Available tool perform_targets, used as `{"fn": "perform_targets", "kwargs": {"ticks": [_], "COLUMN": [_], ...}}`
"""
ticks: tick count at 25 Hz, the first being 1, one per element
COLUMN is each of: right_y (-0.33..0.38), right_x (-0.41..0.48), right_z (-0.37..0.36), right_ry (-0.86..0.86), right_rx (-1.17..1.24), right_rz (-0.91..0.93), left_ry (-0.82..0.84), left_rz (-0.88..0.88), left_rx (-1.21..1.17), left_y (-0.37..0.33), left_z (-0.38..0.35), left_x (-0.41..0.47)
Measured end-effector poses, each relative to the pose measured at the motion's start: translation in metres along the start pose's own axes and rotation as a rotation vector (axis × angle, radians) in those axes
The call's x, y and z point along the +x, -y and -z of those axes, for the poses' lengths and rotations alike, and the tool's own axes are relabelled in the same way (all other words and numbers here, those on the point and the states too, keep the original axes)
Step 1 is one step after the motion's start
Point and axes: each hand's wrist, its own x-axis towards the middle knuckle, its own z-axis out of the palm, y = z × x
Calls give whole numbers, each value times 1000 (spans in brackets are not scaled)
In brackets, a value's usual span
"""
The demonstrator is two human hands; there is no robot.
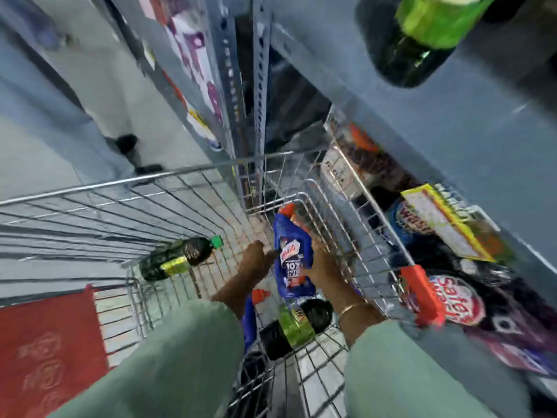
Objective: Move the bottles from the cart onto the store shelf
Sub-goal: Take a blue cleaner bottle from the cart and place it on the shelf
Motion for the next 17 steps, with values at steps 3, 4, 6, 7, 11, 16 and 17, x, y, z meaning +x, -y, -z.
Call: {"fn": "perform_targets", "kwargs": {"ticks": [3, 4, 6, 7, 11, 16, 17], "right_y": [-10, -12, -14, -13, -3, 37, 49], "right_x": [19, 23, 27, 27, 7, -55, -71], "right_z": [-12, -12, -12, -9, 5, 45, 60], "right_ry": [64, 86, 129, 141, 132, -32, -70], "right_rx": [95, 123, 154, 160, 212, 274, 295], "right_rz": [-85, -117, -149, -148, -119, -16, 27], "left_ry": [94, 92, 94, 93, 145, 167, 164], "left_rz": [38, 47, 79, 99, 150, 2, -54], "left_rx": [-44, -67, -157, -235, -481, -521, -516], "left_y": [-5, -6, 1, 5, 7, -41, -55], "left_z": [-20, -25, -36, -39, -18, 42, 58], "left_x": [27, 32, 41, 42, 25, -22, -38]}}
